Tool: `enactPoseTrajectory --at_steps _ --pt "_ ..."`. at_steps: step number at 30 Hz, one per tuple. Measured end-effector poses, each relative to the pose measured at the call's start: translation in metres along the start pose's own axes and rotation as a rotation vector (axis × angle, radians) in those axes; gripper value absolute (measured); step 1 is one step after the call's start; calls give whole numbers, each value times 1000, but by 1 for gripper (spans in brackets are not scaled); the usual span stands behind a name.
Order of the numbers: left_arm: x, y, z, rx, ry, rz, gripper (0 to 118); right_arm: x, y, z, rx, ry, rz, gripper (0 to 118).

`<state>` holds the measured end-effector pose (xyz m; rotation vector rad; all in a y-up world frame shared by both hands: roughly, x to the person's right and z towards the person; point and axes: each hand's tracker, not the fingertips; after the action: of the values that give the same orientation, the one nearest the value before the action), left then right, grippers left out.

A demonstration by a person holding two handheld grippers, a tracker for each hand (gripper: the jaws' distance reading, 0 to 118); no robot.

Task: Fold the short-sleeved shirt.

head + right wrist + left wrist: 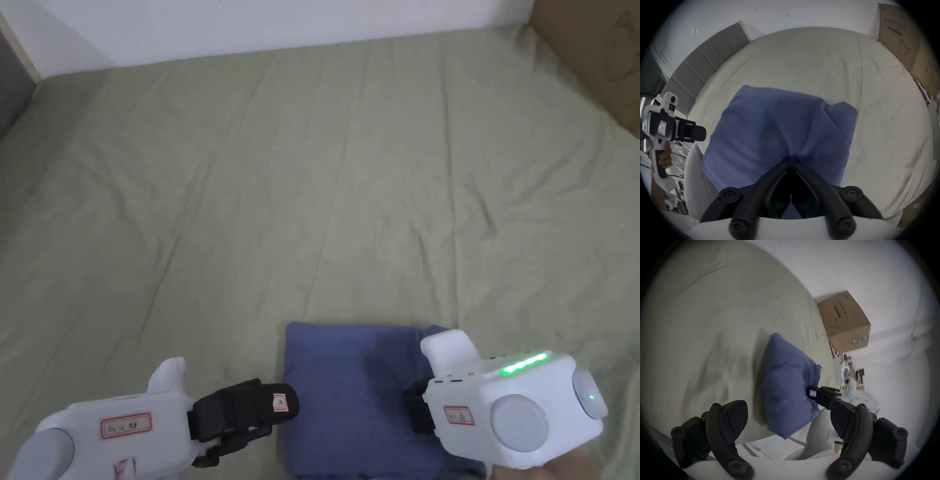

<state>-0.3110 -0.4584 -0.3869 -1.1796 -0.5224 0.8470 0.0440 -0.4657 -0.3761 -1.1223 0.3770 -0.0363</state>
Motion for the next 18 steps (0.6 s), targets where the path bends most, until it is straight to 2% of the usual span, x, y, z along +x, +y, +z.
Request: enactPoseTrajectory --at_steps 6,10,12,13,15,16,17,18 --pt "-27 29 -37 -85 -161 55 106 9 1 9 3 17 -53 0" --pt "-23 47 -76 -197 -163 23 106 6 0 9 5 6 -61 0" --pt "-21 54 -86 -203 -213 23 104 4 0 9 6 -5 -55 0" --pt "-18 56 -90 -216 -237 14 87 3 0 10 5 -8 -55 0" --pt "-12 59 -98 -210 -196 -20 11 3 1 10 2 -12 -58 0" --pt "-11 59 -101 -214 -59 -67 12 3 1 10 -1 -17 -60 0" --pt "-15 59 -106 -246 -16 -61 11 2 3 13 0 -13 -68 0" --pt "-24 62 -102 -267 -118 -44 11 0 4 18 6 -10 -77 0"
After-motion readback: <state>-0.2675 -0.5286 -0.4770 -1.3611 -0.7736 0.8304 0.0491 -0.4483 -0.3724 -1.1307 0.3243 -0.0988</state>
